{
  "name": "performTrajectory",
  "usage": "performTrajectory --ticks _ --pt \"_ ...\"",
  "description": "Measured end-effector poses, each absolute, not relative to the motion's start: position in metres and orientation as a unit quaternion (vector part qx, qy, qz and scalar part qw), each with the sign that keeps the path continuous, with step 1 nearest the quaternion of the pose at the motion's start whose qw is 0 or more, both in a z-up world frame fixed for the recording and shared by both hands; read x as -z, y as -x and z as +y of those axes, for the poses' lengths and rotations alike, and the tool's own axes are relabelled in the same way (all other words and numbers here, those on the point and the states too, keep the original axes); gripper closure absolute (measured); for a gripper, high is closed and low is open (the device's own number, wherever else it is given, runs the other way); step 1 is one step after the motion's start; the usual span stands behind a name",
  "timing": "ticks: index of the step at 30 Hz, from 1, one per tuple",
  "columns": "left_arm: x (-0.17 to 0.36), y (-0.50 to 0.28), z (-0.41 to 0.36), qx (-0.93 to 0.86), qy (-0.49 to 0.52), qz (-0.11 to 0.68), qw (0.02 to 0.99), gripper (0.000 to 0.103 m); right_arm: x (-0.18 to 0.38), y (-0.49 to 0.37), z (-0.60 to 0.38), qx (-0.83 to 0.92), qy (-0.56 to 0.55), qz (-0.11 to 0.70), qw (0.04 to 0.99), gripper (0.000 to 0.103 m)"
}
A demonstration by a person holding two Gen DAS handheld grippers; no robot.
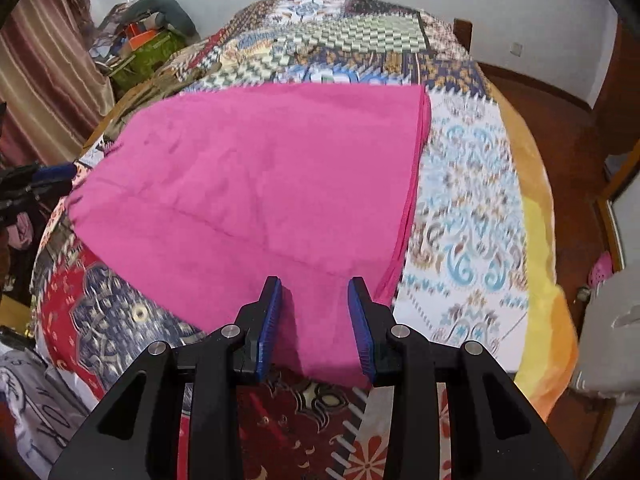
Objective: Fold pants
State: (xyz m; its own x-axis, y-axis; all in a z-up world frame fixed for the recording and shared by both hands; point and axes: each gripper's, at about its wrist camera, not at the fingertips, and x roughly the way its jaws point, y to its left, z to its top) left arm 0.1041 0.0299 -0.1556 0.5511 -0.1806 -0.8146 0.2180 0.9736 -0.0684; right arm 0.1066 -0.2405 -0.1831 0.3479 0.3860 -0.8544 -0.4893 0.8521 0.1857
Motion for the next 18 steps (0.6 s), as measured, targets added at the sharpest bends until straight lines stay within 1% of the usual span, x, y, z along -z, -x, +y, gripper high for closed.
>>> performTrajectory --ticks 4,9,18 --pt "0.141 -0.123 0.03 0.102 -0.035 0.443 0.89 0.064 0.161 -0.118 -0.238 -0.272 0.042 0.473 0.837 0.072" --pt "0.14 -0.155 0.044 0.084 -0.031 0.44 0.894 0.064 0.144 -0.144 -0.233 -0.267 0.035 0.448 0.853 0.072" --pt "0.169 -0.197 0.089 0.041 0.022 0.467 0.883 0.064 0.145 -0.184 -0.232 -0.244 0.035 0.44 0.864 0.072"
